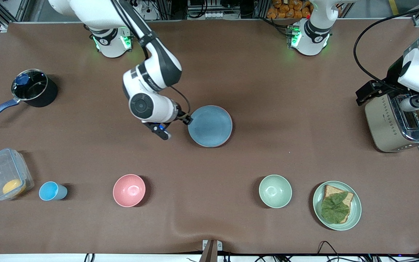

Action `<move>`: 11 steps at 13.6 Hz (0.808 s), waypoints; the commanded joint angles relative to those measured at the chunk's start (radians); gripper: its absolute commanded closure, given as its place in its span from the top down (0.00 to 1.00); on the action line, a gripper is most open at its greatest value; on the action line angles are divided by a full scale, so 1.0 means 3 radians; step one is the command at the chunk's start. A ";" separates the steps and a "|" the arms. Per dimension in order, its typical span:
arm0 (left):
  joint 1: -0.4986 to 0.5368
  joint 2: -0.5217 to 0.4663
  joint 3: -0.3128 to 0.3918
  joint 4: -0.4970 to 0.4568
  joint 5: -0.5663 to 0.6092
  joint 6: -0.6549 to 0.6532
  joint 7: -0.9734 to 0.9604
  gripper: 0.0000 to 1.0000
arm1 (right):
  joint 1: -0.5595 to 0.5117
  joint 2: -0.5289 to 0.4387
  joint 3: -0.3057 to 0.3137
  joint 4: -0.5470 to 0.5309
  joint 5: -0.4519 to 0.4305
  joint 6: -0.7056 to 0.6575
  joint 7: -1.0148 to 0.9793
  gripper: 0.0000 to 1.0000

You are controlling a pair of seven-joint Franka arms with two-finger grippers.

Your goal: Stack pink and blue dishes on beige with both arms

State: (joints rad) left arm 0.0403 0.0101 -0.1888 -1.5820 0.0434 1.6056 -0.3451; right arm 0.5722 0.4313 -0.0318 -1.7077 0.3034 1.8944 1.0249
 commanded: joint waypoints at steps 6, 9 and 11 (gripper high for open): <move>0.0029 0.0013 0.0026 -0.0060 -0.0022 0.0022 0.0066 1.00 | -0.1266 -0.0619 0.0014 0.0180 -0.0929 -0.0859 -0.2659 1.00; 0.0029 -0.0018 0.0005 -0.0075 -0.0022 -0.0054 0.0066 1.00 | -0.1835 -0.0640 0.0024 0.0435 -0.0929 -0.0869 -0.3802 1.00; 0.0034 -0.0059 0.0005 -0.0055 -0.0027 -0.0070 0.0077 1.00 | -0.1846 -0.0818 0.0019 0.0482 -0.0965 -0.0940 -0.3866 1.00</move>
State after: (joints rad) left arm 0.0466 0.0187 -0.1864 -1.5964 0.0434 1.6026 -0.3444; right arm 0.0152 0.2399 -0.0514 -1.5768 0.0417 1.6429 -0.1104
